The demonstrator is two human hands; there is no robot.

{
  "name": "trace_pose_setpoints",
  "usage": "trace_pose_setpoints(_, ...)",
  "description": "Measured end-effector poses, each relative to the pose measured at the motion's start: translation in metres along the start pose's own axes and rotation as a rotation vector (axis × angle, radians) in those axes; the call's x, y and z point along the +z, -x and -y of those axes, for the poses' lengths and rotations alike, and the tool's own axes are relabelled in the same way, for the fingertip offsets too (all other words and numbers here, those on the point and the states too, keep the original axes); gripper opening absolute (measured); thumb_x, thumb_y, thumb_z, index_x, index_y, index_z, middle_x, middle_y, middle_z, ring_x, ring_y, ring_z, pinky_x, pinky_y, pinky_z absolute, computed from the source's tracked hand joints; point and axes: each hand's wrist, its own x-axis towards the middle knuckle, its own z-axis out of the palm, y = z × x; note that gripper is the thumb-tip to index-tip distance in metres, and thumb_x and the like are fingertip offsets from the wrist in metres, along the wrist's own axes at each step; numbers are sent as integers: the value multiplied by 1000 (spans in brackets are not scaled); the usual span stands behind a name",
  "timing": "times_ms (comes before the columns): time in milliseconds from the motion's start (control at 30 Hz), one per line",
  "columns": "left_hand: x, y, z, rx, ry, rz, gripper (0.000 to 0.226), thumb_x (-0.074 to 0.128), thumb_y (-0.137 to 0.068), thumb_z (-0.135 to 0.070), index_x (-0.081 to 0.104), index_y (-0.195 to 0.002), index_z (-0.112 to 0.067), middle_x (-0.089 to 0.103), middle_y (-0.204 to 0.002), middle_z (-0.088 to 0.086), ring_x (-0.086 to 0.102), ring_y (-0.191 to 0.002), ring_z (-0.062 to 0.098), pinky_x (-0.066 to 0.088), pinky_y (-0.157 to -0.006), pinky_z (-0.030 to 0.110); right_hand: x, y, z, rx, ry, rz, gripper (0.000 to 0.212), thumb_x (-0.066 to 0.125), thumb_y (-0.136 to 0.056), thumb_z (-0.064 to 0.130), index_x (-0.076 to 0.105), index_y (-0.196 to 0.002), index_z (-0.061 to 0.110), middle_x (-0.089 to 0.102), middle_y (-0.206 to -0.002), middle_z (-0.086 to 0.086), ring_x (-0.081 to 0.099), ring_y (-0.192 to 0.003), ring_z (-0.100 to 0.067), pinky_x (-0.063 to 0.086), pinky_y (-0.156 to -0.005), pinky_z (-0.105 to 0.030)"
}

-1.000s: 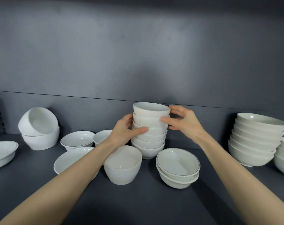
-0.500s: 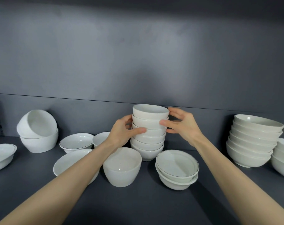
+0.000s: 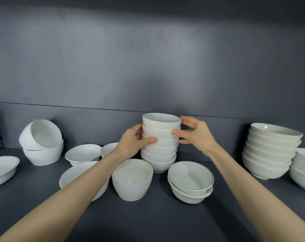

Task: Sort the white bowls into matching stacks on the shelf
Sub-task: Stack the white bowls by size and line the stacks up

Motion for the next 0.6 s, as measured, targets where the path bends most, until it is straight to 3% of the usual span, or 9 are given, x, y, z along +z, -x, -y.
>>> trace_pose_setpoints(100,-3,3,-7,-37,-76,30,48,82,-74,-19,58,-115,-24,67,-116,-6,64,-106,11,51,-90,30,-1,1,5,18,97,4,41,79,-75,11,57,-102,33,60,-105,18,68,-87,-12,60,-71,-32)
trace_pose_setpoints(233,-5,7,-23,-55,-310,-10,46,83,-71,-31,65,-111,-17,72,-103,-4,66,-95,8,53,-81,20,-2,4,16,59,278,7,61,79,-76,18,53,-131,17,58,-112,10,62,-105,-18,58,-76,-36)
trace_pose_setpoints(367,-6,12,-37,-88,-555,-52,44,81,-71,-41,66,-100,-11,71,-96,3,64,-98,20,50,-91,37,-2,11,27,26,477,14,58,79,-77,20,55,-130,14,61,-116,3,61,-104,-18,58,-76,-34)
trace_pose_setpoints(467,-8,19,-51,-50,-729,-38,30,76,-77,-36,62,-90,-13,68,-88,1,62,-98,22,48,-91,39,-4,20,36,-45,640,15,49,77,-79,21,61,-124,12,65,-119,0,61,-95,-17,52,-82,-26)
trace_pose_setpoints(533,-8,25,-60,-21,-811,8,27,73,-78,-34,65,-97,-17,69,-93,4,62,-100,25,48,-92,39,-8,28,43,-69,706,17,42,75,-81,18,63,-121,11,67,-116,-2,64,-94,-24,43,-74,-10)
trace_pose_setpoints(600,-6,30,-70,5,-910,57,36,71,-79,-36,65,-109,-17,67,-105,5,59,-106,27,47,-93,39,-14,37,48,-58,771,14,42,73,-82,17,62,-122,11,66,-116,-3,63,-103,-27,39,-73,-11)
